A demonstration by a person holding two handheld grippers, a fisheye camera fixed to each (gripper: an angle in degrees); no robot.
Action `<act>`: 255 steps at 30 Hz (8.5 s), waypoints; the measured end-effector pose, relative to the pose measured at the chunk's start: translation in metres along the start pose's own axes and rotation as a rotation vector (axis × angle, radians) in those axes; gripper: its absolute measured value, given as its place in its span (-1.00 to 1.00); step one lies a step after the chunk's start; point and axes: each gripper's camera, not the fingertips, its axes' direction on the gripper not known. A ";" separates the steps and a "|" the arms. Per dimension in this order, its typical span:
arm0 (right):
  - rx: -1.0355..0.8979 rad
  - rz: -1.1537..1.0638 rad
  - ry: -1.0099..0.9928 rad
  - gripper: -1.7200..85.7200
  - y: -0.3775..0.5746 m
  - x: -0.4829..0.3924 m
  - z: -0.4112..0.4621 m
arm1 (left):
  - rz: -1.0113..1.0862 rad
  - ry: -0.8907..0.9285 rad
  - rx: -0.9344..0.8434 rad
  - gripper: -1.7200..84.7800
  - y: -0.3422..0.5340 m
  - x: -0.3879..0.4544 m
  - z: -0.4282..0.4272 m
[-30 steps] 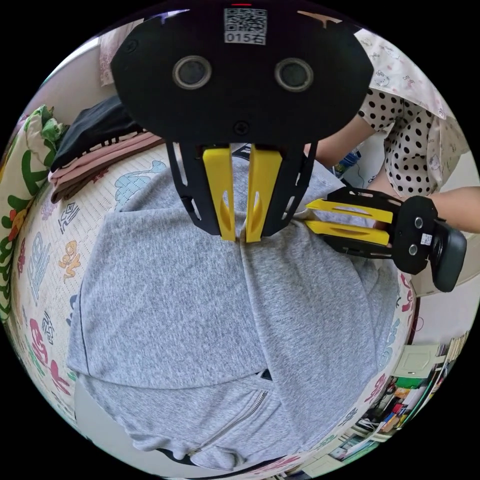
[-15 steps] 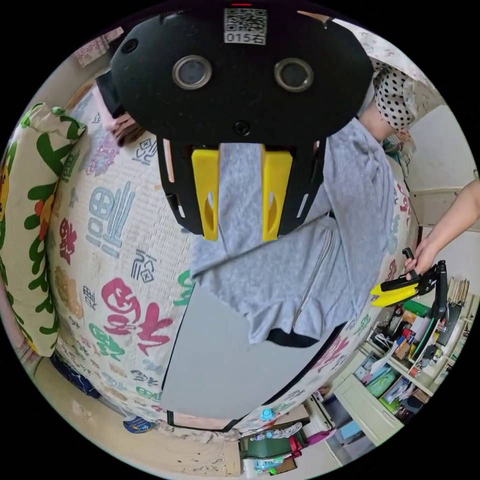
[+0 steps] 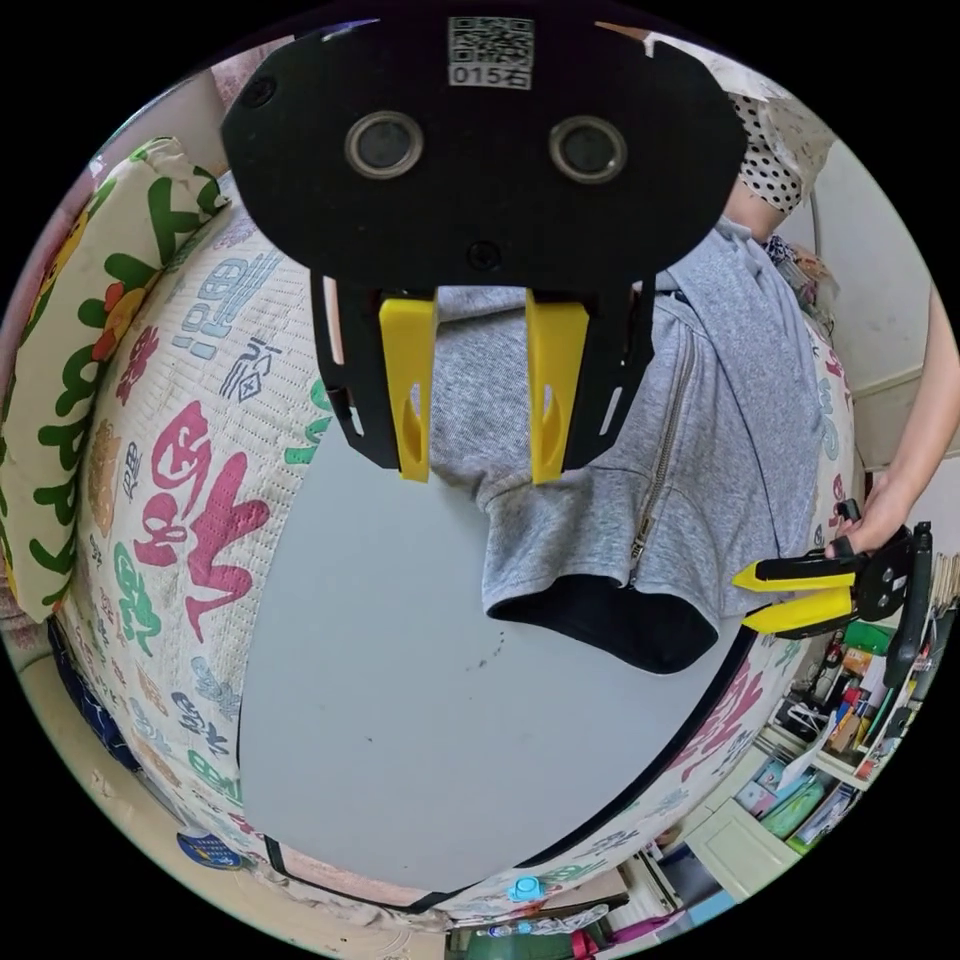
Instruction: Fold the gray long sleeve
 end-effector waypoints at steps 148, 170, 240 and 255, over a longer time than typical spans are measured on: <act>-0.044 0.717 -0.364 -0.84 0.314 0.525 0.305 | -0.534 0.308 -0.063 -0.90 0.599 0.048 -0.034; 0.169 0.837 -0.241 -0.78 0.432 0.527 0.345 | -0.200 0.110 -0.158 -0.84 0.379 0.007 -0.277; -0.425 -0.090 -0.272 -0.85 0.259 0.154 0.348 | 0.174 0.253 0.067 -0.93 0.206 0.009 -0.148; 0.156 0.223 -0.465 -0.69 0.138 0.367 0.165 | -0.391 0.758 0.114 -0.57 0.384 -0.022 -0.048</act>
